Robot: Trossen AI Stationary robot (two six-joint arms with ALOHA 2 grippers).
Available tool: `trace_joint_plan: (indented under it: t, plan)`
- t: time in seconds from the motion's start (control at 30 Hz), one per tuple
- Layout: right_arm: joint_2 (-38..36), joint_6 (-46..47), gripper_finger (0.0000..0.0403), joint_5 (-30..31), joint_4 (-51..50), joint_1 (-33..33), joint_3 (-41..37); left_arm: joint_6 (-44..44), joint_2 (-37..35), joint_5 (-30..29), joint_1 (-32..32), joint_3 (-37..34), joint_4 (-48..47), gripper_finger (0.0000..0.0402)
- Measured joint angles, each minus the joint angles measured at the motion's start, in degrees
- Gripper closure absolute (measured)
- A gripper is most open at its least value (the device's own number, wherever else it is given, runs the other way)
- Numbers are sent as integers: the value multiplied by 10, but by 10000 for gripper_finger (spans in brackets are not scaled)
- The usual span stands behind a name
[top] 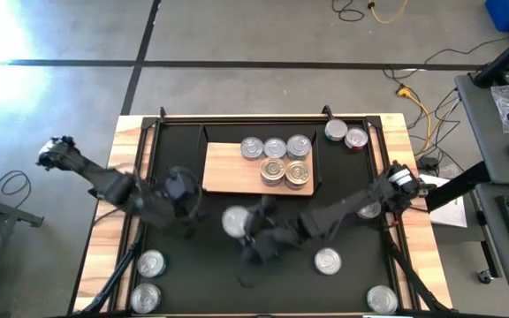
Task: Stack canned seafood by type on shelf
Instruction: Stack the top left light blue tuna can on the light blue tuna can
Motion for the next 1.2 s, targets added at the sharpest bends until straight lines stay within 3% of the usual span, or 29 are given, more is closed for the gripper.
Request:
trace_joint_plan:
  t: [0.17,0.33,0.43,0.6,0.8,0.97,1.2]
  plan:
    - [0,-11,44,-3,-32,-82,48,128,-50,71,98,23,3,73]
    - [0,-32,44,-1,-62,-174,78,278,-56,83,218,61,7,73]
    - [0,-32,44,-36,-69,-226,81,334,-45,97,292,84,10,73]
    - [1,-42,44,-92,-69,-292,82,418,-40,212,407,71,84,73]
    - [1,-36,44,-150,-122,-349,81,376,-22,360,532,-7,255,73]
    - [9,-34,43,-153,-126,-372,78,406,28,367,559,-21,311,73]
    - [14,23,41,-151,-147,-384,76,448,125,383,591,-10,313,73]
